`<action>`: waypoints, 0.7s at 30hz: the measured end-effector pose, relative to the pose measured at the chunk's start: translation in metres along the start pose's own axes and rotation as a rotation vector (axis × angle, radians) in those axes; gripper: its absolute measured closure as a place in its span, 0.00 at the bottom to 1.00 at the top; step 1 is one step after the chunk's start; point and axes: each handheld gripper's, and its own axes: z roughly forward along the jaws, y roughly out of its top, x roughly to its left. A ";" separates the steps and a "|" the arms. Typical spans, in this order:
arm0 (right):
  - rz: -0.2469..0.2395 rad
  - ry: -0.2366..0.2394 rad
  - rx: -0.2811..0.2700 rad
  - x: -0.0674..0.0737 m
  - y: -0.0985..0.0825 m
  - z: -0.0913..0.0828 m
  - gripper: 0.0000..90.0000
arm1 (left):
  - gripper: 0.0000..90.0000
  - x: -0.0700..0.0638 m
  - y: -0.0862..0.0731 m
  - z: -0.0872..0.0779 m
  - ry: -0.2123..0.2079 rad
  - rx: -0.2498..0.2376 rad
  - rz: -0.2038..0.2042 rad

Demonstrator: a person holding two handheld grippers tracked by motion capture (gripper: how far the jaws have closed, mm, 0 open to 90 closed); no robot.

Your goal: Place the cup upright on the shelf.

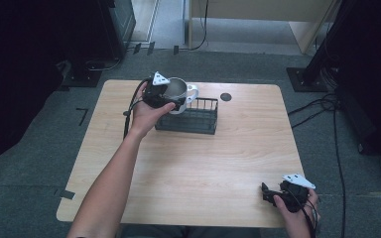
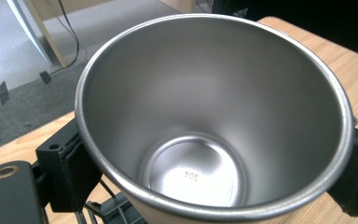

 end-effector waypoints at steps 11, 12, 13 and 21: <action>0.000 0.000 0.000 0.000 0.000 0.000 0.00 | 0.09 0.000 -0.009 0.019 -0.009 0.059 0.018; 0.000 0.000 0.000 0.000 0.000 0.000 0.00 | 0.09 0.000 -0.009 0.019 -0.009 0.059 0.018; 0.000 0.000 0.000 0.000 0.000 0.000 0.00 | 0.09 -0.001 -0.011 0.021 -0.004 0.070 0.015; 0.000 0.000 0.000 0.000 0.000 0.000 0.00 | 0.09 -0.002 -0.017 0.025 0.002 0.087 -0.014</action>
